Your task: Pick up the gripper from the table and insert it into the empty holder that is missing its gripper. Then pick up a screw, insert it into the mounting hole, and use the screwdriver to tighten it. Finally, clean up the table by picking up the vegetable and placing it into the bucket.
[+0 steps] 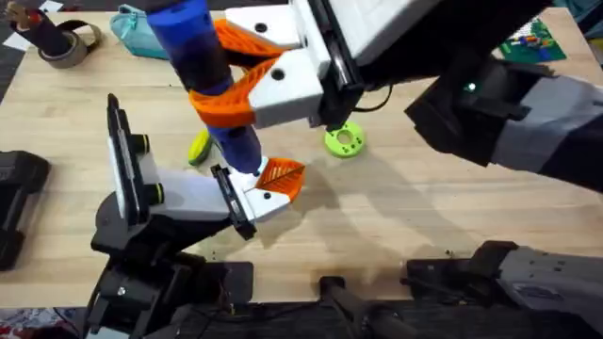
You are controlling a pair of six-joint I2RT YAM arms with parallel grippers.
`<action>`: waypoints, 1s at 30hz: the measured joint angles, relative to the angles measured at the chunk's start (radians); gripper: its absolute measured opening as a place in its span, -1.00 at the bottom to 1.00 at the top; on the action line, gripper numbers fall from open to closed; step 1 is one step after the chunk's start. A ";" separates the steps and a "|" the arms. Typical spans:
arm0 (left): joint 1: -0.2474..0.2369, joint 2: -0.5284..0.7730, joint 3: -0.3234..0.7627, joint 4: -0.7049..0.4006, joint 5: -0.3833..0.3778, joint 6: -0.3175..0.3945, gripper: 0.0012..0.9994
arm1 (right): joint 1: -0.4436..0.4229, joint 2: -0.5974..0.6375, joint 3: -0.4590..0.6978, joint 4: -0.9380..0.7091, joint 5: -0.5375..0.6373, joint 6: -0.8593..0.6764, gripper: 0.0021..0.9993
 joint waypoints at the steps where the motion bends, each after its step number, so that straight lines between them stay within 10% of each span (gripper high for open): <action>1: 0.000 0.000 0.000 0.000 0.000 0.000 -0.97 | 0.000 0.000 -0.005 0.006 0.001 0.000 -0.88; 30: 0.000 0.000 0.000 0.000 0.000 0.000 -0.97 | -0.009 0.000 -0.029 0.025 0.002 -0.001 -0.89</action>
